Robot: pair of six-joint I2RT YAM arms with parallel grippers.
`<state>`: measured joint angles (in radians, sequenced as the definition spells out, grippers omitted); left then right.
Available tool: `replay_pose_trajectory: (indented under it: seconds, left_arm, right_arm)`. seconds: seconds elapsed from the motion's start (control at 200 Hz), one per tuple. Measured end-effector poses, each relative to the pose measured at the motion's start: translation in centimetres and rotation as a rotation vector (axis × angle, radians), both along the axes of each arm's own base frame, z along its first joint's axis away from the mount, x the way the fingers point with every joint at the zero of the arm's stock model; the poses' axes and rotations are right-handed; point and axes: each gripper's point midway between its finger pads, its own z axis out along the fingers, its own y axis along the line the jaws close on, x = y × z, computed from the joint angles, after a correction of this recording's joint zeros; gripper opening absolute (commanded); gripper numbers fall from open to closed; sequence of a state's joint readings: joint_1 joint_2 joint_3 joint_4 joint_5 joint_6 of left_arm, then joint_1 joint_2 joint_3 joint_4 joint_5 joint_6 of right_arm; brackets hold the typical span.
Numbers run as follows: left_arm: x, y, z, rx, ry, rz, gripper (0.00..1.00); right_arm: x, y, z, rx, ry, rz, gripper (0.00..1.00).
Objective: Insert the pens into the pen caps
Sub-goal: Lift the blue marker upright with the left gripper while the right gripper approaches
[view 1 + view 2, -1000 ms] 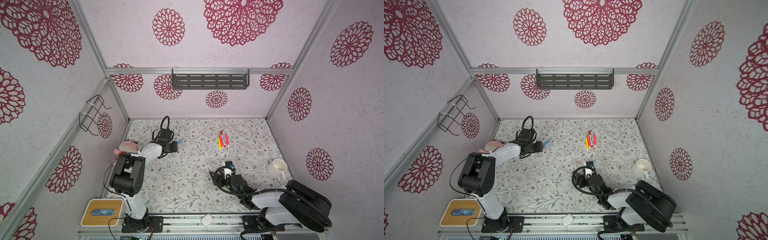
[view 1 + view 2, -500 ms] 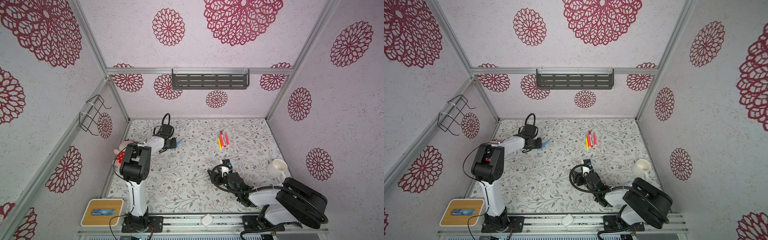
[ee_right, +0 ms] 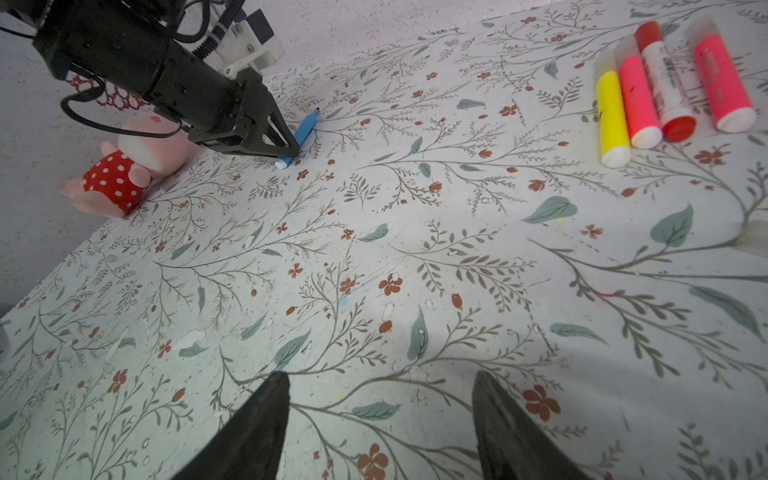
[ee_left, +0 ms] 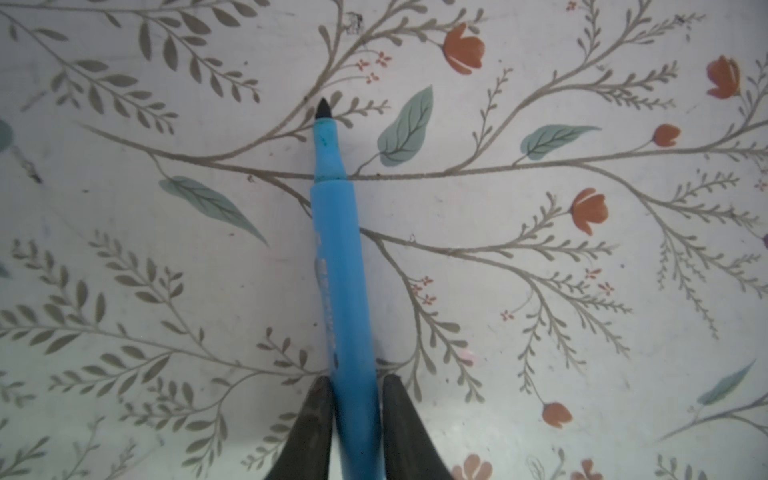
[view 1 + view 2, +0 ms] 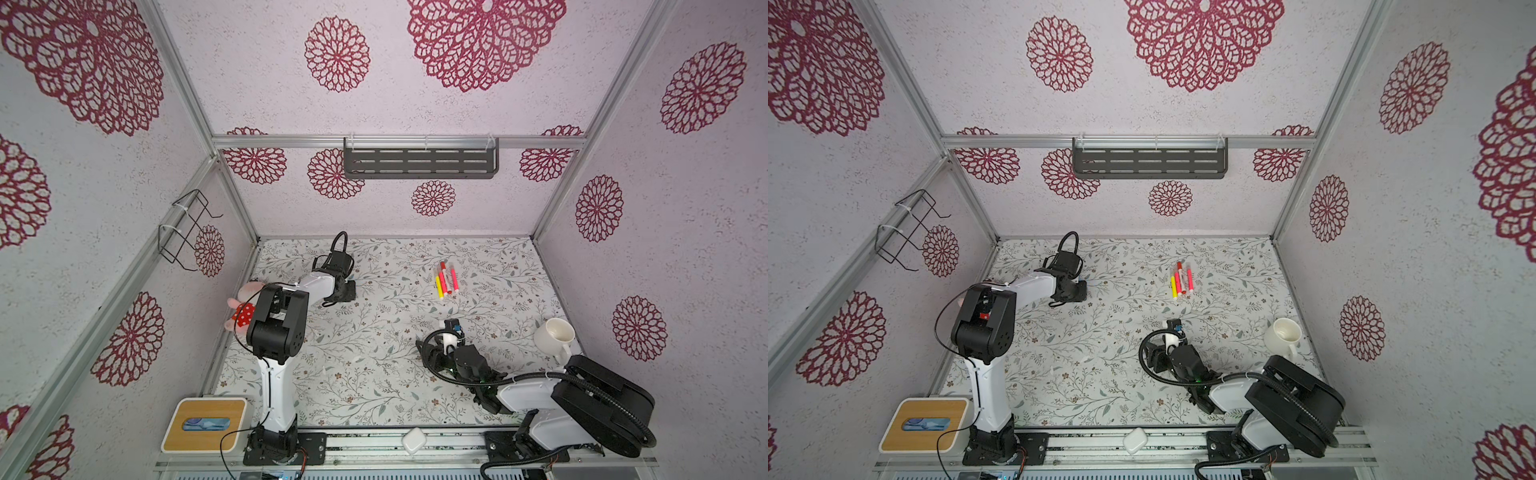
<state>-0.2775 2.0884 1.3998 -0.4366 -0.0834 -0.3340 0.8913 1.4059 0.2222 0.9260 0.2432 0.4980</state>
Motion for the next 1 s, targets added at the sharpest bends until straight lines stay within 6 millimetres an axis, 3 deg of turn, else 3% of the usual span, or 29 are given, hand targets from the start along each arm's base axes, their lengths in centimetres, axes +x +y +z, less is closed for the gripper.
replay_pose_trajectory:
  seconds: [0.21,0.395,0.48,0.605,0.686,0.826,1.001]
  left_arm:
    - [-0.3,-0.7,0.0,0.04,0.0,-0.025,0.08]
    - [-0.8,-1.4,0.2,0.04,-0.014,-0.042,0.06]
    - [-2.3,-1.8,0.2,0.029,-0.014,-0.06,0.06]
    - [-6.0,-3.0,1.2,-0.014,-0.014,-0.116,0.07]
    - [-7.7,-4.3,3.0,-0.069,-0.058,-0.156,0.08]
    - [-9.9,-7.3,6.5,-0.198,-0.171,-0.226,0.09]
    - [-12.7,-10.7,8.4,-0.322,-0.251,-0.3,0.1]
  right_arm:
    - [0.0,-0.1,-0.1,-0.005,0.002,-0.004,0.71]
    - [0.1,-0.3,-0.2,-0.01,0.001,-0.015,0.71]
    - [0.1,-0.4,-0.2,-0.014,0.003,-0.019,0.72]
    - [0.1,-0.7,0.2,-0.014,0.001,-0.031,0.79]
    - [0.1,-1.0,1.0,-0.002,-0.008,-0.042,0.84]
    - [0.6,-0.5,3.3,0.005,-0.004,-0.035,0.85]
    - [1.9,1.5,7.7,0.096,0.01,0.067,0.81]
